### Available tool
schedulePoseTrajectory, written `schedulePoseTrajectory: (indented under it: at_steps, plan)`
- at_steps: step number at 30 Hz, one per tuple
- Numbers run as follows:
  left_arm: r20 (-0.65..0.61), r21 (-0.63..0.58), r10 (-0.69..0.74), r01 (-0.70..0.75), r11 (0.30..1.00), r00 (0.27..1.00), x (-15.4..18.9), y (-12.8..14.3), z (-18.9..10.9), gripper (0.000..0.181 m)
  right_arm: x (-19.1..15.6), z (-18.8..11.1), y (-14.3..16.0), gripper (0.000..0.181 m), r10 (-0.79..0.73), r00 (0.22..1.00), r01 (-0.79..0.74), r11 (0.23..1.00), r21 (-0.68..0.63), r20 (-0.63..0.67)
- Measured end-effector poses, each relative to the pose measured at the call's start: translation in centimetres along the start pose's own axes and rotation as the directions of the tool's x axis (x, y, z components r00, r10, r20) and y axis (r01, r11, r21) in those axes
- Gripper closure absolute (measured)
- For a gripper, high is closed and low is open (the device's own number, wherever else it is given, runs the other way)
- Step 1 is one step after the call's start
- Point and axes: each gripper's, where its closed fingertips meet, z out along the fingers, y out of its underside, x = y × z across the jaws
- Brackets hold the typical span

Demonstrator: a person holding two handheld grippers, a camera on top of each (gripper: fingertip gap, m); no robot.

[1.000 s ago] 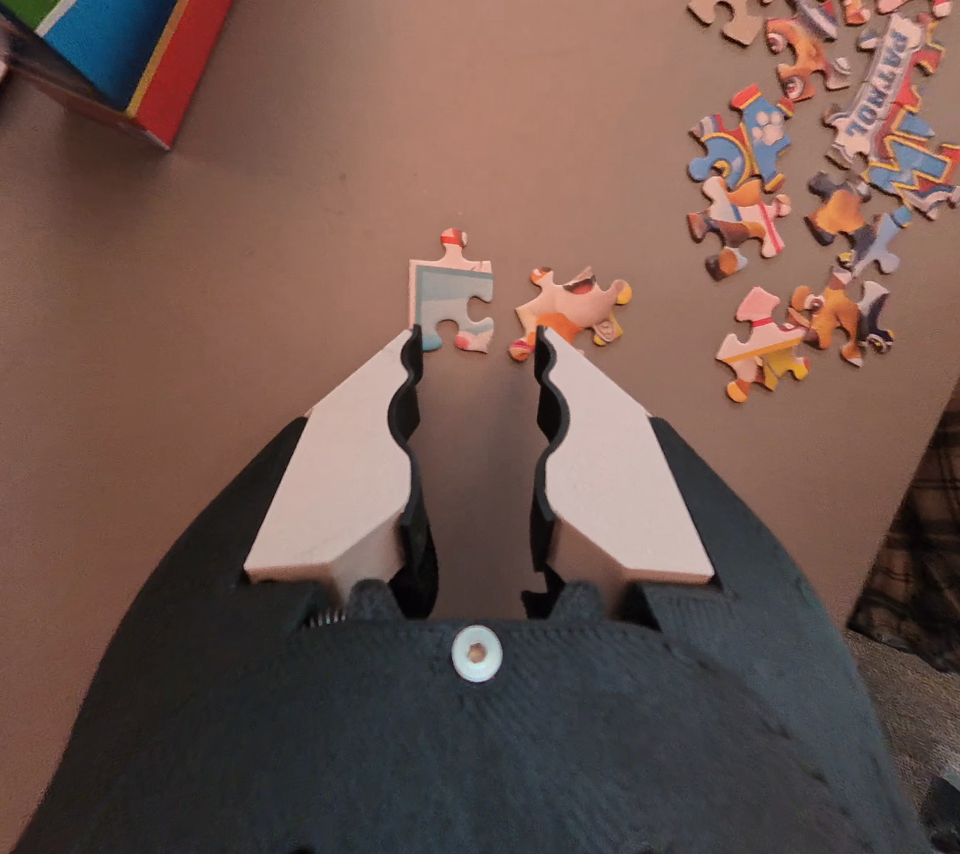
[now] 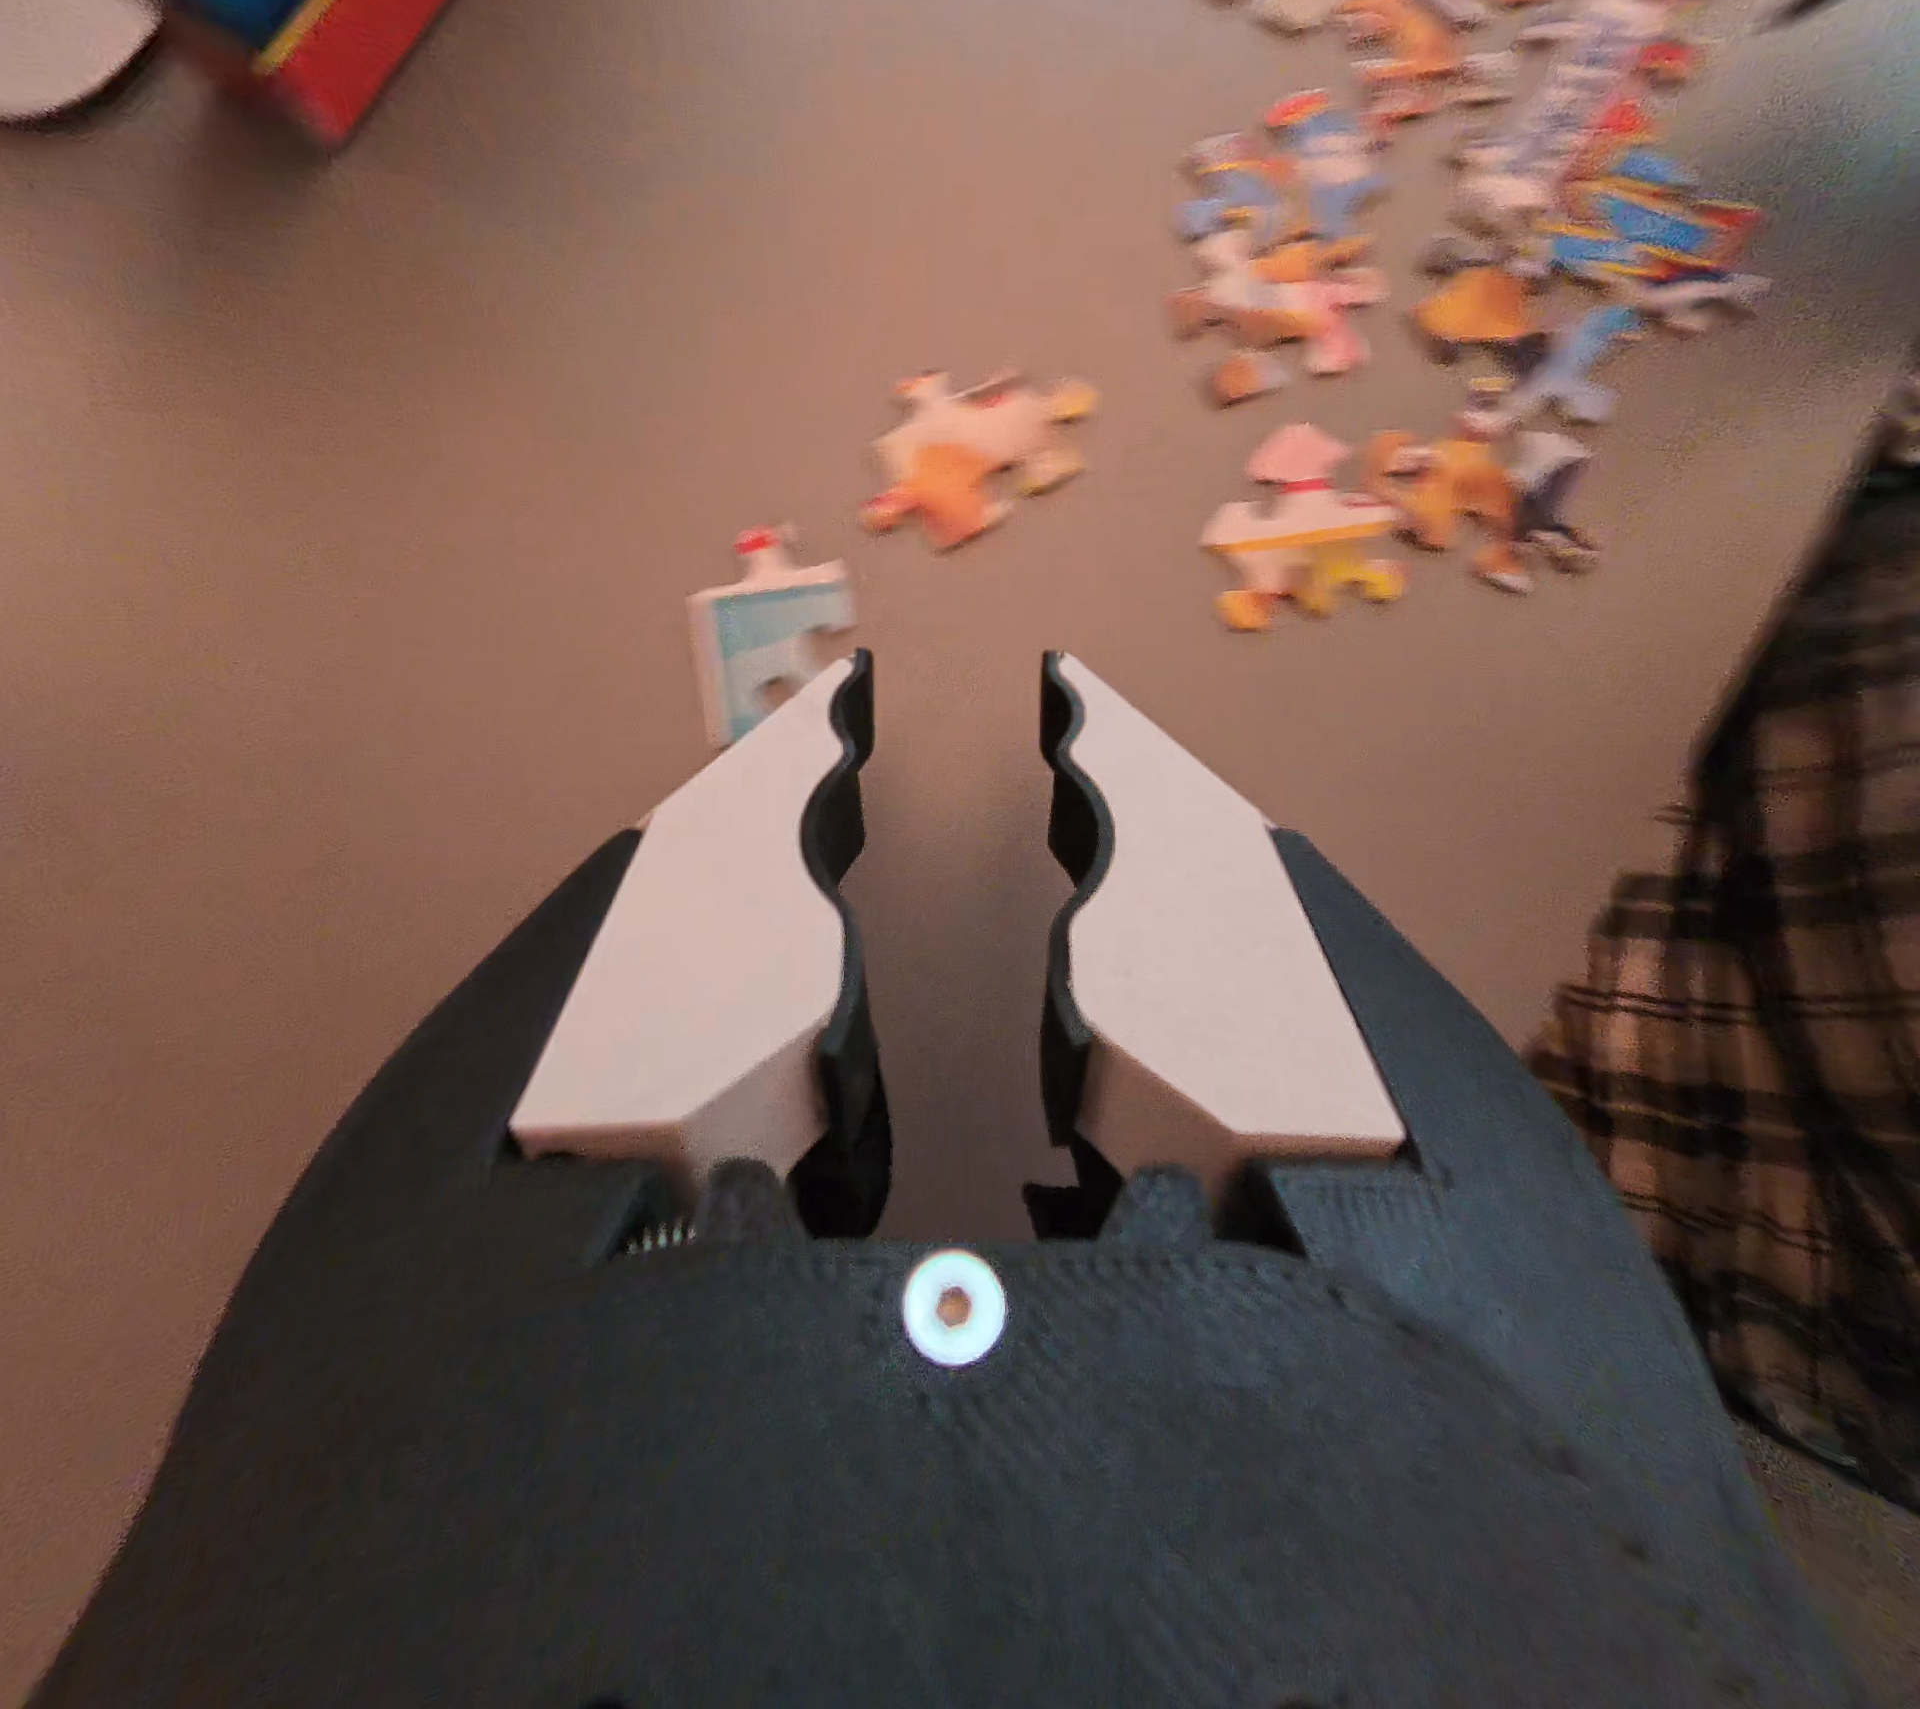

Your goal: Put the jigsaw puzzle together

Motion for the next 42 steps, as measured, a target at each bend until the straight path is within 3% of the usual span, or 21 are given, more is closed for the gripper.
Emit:
schedulePoseTrajectory:
  at_steps: [6, 9, 14, 23, 31, 42]
  plan:
    - [-0.111, 0.003, 0.141, -0.141, 0.99, 0.984, 6.9, -0.5, 1.3, 0.145, -3.3, 3.5, -4.3, 0.096, -0.081, 0.995, 0.079, 0.996, 0.034, 0.053]
    - [-0.126, 0.009, 0.155, -0.155, 0.988, 0.98, 7.9, -0.4, 1.9, 0.144, -3.4, 5.6, -5.9, 0.093, -0.137, 0.991, 0.137, 0.991, 0.005, -0.004]
    - [-0.158, 0.034, 0.132, -0.128, 0.991, 0.979, 8.4, -0.3, 2.5, 0.143, -3.5, 8.2, -5.3, 0.095, -0.169, 0.986, 0.168, 0.979, -0.117, -0.002]
    - [-0.183, 0.062, 0.139, -0.129, 0.99, 0.973, 9.5, 0.2, 2.8, 0.143, -4.4, 7.1, -4.9, 0.133, -0.328, 0.926, 0.314, 0.944, -0.099, -0.188]
    - [-0.194, 0.119, 0.161, -0.139, 0.983, 0.968, 11.1, -0.7, 2.8, 0.144, -5.6, 5.0, -4.7, 0.173, -0.35, 0.894, 0.367, 0.93, 0.009, -0.28]
    - [-0.201, 0.146, 0.177, -0.15, 0.978, 0.963, 12.6, -1.1, 2.7, 0.147, -4.7, 3.1, -4.4, 0.18, -0.345, 0.852, 0.393, 0.919, 0.046, -0.394]
